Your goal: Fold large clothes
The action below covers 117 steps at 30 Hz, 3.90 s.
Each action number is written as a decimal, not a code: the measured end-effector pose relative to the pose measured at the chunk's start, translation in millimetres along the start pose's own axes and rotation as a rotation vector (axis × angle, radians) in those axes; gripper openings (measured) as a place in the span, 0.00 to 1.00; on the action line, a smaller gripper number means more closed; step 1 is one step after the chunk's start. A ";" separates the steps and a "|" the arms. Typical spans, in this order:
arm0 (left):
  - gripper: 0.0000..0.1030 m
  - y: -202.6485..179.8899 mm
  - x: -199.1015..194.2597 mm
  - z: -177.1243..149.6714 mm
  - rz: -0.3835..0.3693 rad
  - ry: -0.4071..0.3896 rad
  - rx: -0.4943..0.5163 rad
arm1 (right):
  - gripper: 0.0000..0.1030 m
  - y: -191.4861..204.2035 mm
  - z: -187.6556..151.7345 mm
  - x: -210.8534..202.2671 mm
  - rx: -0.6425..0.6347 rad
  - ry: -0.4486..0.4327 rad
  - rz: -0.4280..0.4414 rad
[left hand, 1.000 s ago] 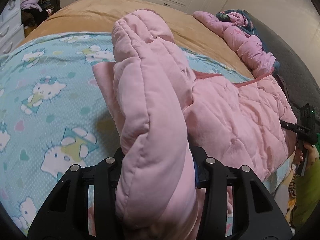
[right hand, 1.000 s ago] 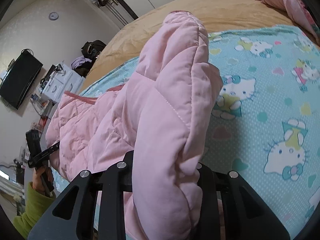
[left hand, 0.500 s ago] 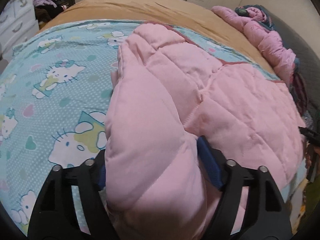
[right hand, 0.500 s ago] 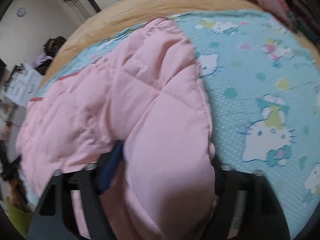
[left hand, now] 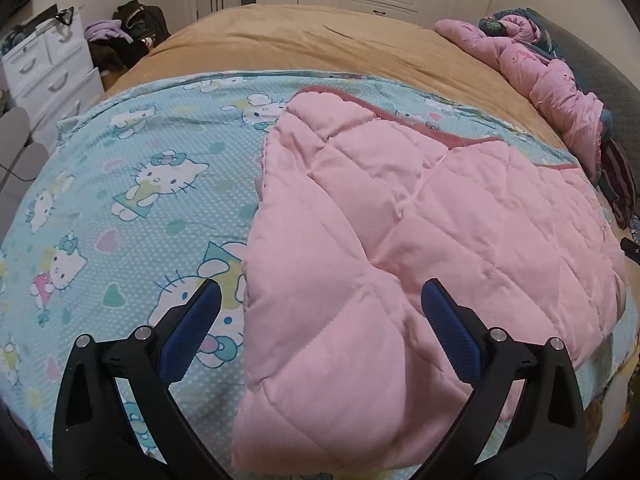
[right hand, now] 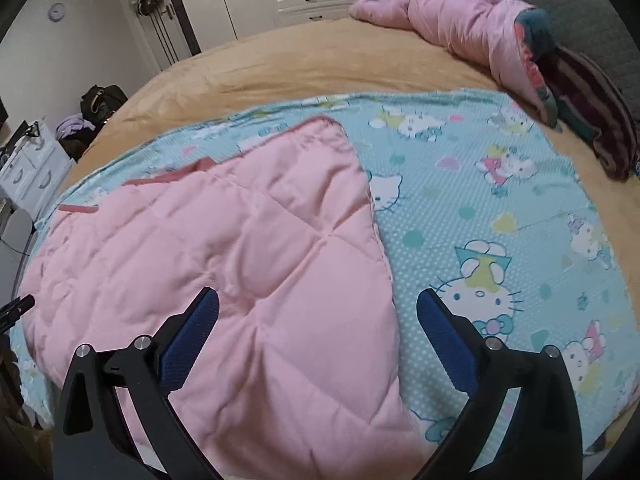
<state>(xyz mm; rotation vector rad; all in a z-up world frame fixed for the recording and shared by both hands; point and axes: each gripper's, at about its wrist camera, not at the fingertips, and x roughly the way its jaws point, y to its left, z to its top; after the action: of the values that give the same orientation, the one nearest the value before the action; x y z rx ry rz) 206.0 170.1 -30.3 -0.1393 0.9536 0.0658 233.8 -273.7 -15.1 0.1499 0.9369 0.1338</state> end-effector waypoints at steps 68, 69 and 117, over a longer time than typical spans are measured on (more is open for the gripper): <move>0.91 -107.7 -144.1 -156.7 -0.006 -0.282 0.074 | 0.96 94.4 -190.6 -157.4 -0.149 -0.249 0.095; 0.91 -107.6 -144.0 -156.9 -0.011 -0.283 0.071 | 0.96 94.0 -190.8 -157.6 -0.147 -0.252 0.091; 0.91 -105.1 -149.7 -155.4 0.012 -0.293 0.077 | 0.96 94.9 -189.3 -160.1 -0.147 -0.252 0.074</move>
<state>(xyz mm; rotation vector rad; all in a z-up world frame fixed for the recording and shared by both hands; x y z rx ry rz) 6.4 44.1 12.7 -0.0509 0.6630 0.0583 -17.8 -196.0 18.8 0.0634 0.6678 0.2454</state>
